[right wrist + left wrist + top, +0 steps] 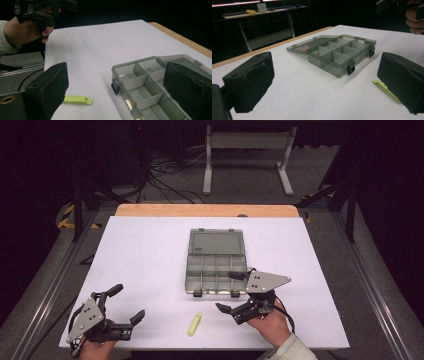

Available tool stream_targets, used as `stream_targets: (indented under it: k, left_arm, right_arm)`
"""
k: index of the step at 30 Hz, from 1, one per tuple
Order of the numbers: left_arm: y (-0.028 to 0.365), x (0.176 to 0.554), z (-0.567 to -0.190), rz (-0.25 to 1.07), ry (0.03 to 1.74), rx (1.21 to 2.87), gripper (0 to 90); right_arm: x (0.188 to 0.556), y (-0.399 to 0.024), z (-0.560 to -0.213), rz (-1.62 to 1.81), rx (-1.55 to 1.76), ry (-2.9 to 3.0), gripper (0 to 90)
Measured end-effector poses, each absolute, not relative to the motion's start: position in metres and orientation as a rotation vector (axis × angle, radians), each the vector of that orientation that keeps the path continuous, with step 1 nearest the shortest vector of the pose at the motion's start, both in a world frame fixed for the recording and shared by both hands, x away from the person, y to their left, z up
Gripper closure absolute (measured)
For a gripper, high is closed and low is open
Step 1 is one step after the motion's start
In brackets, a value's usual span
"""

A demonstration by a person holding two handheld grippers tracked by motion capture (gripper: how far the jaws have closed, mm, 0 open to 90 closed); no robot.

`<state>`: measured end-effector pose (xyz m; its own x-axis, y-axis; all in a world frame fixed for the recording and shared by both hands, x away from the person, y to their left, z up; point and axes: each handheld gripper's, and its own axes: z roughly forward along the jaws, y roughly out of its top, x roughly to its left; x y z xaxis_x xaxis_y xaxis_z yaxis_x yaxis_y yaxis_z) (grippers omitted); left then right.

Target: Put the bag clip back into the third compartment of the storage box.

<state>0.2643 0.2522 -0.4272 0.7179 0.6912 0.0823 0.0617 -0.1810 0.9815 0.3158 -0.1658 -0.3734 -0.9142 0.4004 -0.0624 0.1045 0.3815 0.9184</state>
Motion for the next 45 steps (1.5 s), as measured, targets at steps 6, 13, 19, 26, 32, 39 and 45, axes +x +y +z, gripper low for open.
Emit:
stream_targets:
  k: [6, 13, 19, 26, 32, 39, 45]
  left_arm:
    - [0.252, 0.264, -0.427, 0.627, 0.606, 1.692, 1.5]
    - [0.252, 0.264, -0.427, 0.637, 0.607, 1.685, 1.7]
    - [0.252, 0.264, -0.426, 0.639, 0.604, 1.686, 1.7]
    - [0.252, 0.263, -0.426, 0.648, 0.606, 1.689, 1.8]
    - [0.252, 0.263, -0.425, 0.647, 0.601, 1.696, 1.8]
    - [0.252, 0.263, -0.426, 0.648, 0.601, 1.694, 1.8]
    - [0.252, 0.263, -0.426, 0.647, 0.601, 1.695, 1.8]
  right_arm:
    - [0.313, -0.160, -0.368, 1.509, 0.388, 2.455, 44.6]
    - [0.311, -0.141, -0.363, 1.286, 0.299, 2.674, 90.0]
    - [0.313, -0.130, -0.363, 1.186, 0.284, 2.772, 90.0]
    - [0.310, -0.118, -0.370, 1.052, 0.253, 2.868, 90.0]
    - [0.307, -0.108, -0.381, 1.010, 0.221, 2.918, 90.0]
    - [0.304, -0.099, -0.397, 1.022, 0.196, 2.951, 90.0]
    - [0.300, -0.089, -0.409, 0.994, 0.166, 2.985, 89.5]
